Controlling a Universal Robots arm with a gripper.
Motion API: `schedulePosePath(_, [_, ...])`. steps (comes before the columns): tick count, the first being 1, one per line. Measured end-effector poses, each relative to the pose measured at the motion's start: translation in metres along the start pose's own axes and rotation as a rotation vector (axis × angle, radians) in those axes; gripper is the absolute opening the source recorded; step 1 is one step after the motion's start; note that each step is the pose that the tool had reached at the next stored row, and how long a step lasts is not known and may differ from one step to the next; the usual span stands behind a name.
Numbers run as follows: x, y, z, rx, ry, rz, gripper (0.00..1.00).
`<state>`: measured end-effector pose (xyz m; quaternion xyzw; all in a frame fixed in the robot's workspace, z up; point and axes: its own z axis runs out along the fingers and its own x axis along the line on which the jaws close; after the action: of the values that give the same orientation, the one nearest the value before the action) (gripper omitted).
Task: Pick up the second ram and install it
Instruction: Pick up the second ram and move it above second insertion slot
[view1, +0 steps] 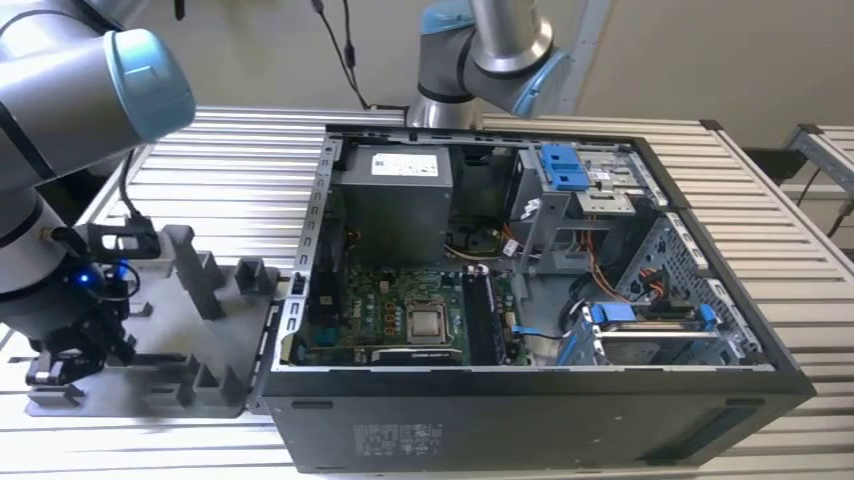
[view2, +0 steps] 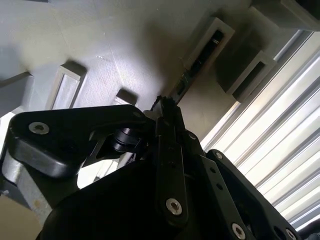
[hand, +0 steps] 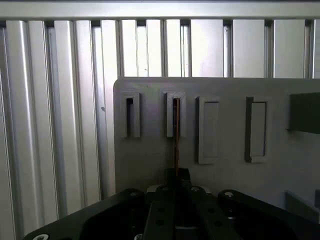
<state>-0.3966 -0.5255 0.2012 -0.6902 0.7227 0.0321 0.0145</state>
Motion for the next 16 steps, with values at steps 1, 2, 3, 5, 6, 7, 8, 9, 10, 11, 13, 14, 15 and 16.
schedulePosePath(1, [-0.0001, 0.0, -0.0015, 0.0, 0.0, 0.0, 0.14])
schedulePosePath(2, [-0.0002, 0.0001, -0.0031, 0.0001, 0.0, 0.0, 0.14])
schedulePosePath(3, [-0.0003, 0.0001, -0.005, 0.0, 0.0, 0.0, 0.14])
schedulePosePath(5, [-0.0006, 0.0003, -0.009, 0.0, 0.0001, 0.0, 0.14])
schedulePosePath(6, [-0.0008, 0.0003, -0.0114, 0.0, 0.0, 0.0, 0.14])
schedulePosePath(7, [-0.0009, 0.0003, -0.0135, 0.0, 0.0, 0.0, 0.14])
schedulePosePath(8, [-0.0009, 0.0003, -0.0156, 0.0, 0.0, 0.0, 0.14])
schedulePosePath(9, [-0.001, 0.0003, -0.0175, -0.0001, 0.0, 0.0, 0.14])
schedulePosePath(10, [-0.0012, 0.0004, -0.0192, 0.0, 0.0, 0.0, 0.14])
schedulePosePath(11, [-0.0013, 0.0004, -0.0208, 0.0, 0.0, 0.0, 0.14])
schedulePosePath(13, [-0.0016, 0.0006, -0.0239, 0.0, 0.0, 0.0, 0.14])
schedulePosePath(14, [-0.0016, 0.0006, -0.0252, 0.0, 0.0, 0.0, 0.14])
schedulePosePath(15, [-0.0018, 0.0007, -0.0269, 0.0, 0.0, 0.0, 0.14])
schedulePosePath(16, [-0.0019, 0.0007, -0.0284, 0.0, 0.0001, 0.0, 0.14])
